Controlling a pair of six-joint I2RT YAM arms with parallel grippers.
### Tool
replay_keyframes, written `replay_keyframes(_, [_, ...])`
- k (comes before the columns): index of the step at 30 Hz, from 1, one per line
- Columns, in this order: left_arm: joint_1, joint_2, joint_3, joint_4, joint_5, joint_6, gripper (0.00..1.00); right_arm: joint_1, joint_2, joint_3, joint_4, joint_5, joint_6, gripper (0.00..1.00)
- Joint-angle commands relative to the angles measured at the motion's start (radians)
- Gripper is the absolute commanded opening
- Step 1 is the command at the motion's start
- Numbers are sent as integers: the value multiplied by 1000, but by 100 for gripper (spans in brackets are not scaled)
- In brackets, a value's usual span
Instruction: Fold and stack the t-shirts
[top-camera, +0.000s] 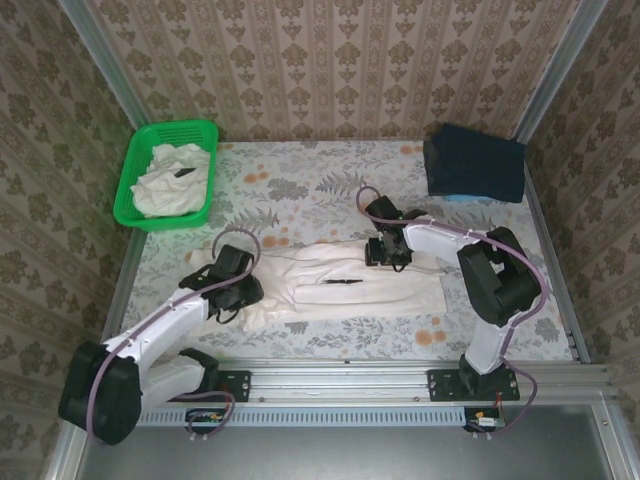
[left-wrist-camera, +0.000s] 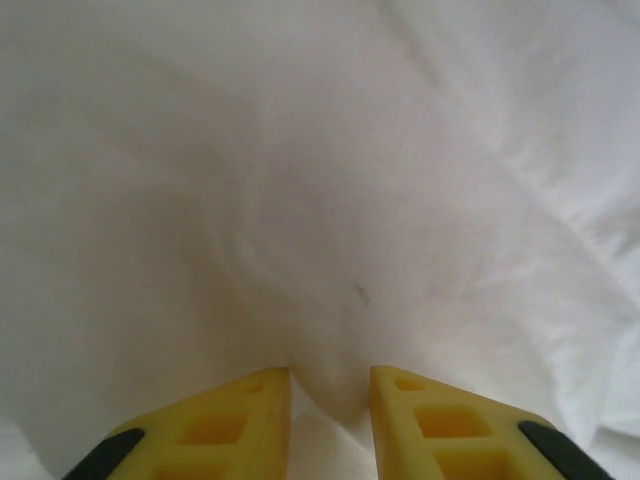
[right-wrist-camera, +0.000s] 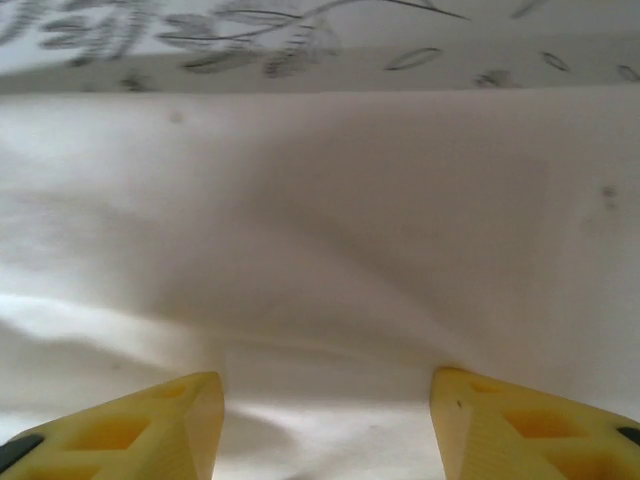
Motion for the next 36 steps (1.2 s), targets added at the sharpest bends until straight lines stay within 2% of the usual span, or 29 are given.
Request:
replay_keyframes(1, [71,-25,-98,-25,60,30,21,-56,7,-33,-38,15,2,62])
replay_keyframes(4, [125,-88,-135,-63,80,27,12,-115,4,-46,-2,-77,8,63])
replay_keyframes(6, [132,-132,-140,-86,71,17,11,-137,6,-33,-2,-99,17,65])
replay_keyframes(11, [142,-181,-153,-110,70,-4,9,-162,33,37,-106,-15,24,67])
replay_keyframes(15, [144,-186,-96,-146,70,23,8,-163,-22,33,-96,-48,12,68])
replay_keyframes(16, [145,-190,-64,-158,69,37,11,-161,-44,33,-91,-50,9,69])
replay_keyframes(17, [144,-197,-31,-170,68,45,18,-156,-63,31,-87,-50,5,69])
replay_keyframes(20, [144,-187,62,-169,65,80,32,-151,-83,30,-76,-42,-3,71])
replay_keyframes(22, [143,-146,115,-148,64,106,40,-151,-64,35,-70,-46,-8,71])
replay_keyframes(26, [145,28,184,-19,77,155,45,-153,5,75,-76,-29,-15,71])
replay_keyframes(31, [186,327,271,56,76,215,32,-189,59,144,-154,74,-31,72])
replay_keyframes(36, [268,431,255,83,81,234,30,-290,100,161,-182,66,-43,72])
